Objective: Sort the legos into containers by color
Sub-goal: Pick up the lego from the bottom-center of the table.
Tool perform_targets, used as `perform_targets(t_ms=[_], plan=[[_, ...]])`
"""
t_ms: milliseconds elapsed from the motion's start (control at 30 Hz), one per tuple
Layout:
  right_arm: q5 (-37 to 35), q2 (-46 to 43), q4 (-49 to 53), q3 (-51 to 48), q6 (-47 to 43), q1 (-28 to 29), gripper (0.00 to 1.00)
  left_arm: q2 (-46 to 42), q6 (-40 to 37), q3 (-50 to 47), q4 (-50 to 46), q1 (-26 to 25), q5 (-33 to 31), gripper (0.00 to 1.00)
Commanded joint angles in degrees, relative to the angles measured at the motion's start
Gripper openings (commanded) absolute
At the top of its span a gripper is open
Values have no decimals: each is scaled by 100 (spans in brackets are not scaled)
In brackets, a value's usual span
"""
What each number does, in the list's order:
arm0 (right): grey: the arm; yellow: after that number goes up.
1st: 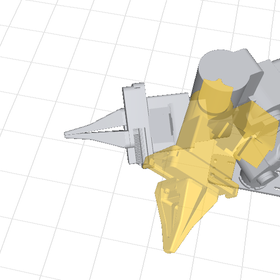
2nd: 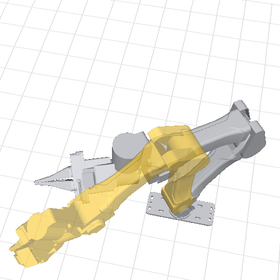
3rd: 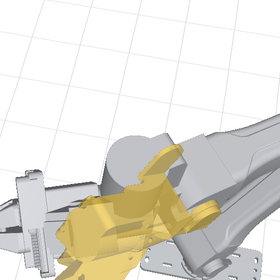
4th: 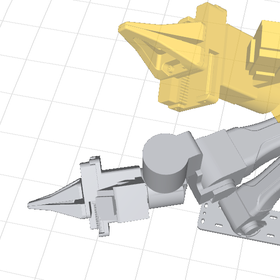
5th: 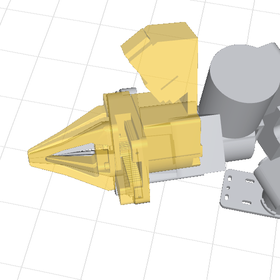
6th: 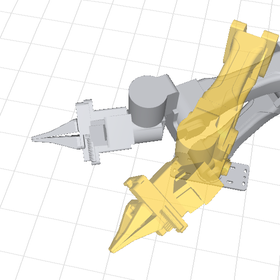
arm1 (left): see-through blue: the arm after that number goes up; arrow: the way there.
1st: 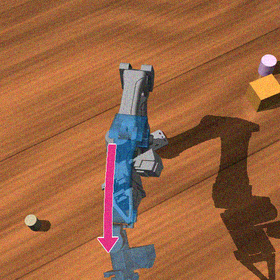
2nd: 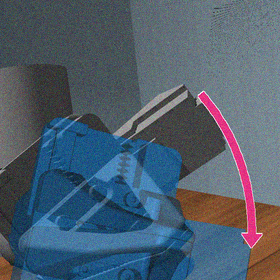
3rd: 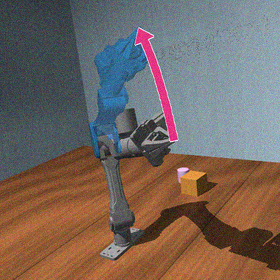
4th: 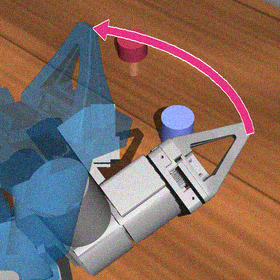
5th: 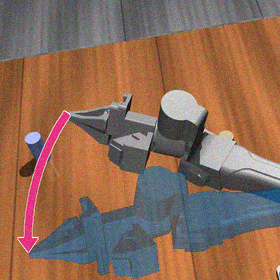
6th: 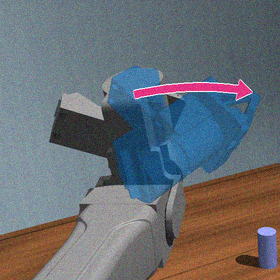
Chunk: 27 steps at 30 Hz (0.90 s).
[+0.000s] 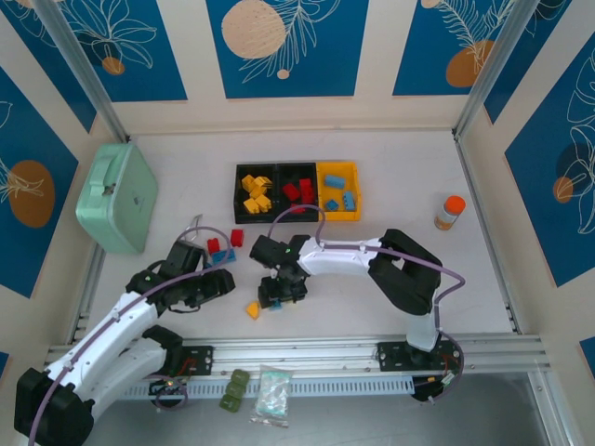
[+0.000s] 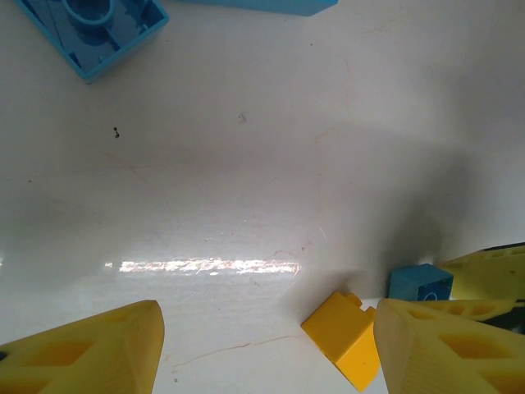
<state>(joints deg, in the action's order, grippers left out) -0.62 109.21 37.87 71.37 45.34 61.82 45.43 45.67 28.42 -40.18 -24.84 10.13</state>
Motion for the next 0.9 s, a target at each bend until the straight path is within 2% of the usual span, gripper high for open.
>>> perform_targets(t_ms=[0, 267, 533, 867], plan=[[-185, 98, 230, 48, 64, 37, 52, -52, 98, -63, 28, 71, 156, 68], [-503, -397, 72, -405, 245, -200, 30, 188, 155, -79, 360, 67, 368, 68], [-883, -1132, 216, -686, 9, -710, 29, 525, 187, 25, 1063, 8, 820, 68], [-1064, -1849, 337, -450, -754, -2250, 29, 1387, 266, 522, 1734, -582, 765, 68]])
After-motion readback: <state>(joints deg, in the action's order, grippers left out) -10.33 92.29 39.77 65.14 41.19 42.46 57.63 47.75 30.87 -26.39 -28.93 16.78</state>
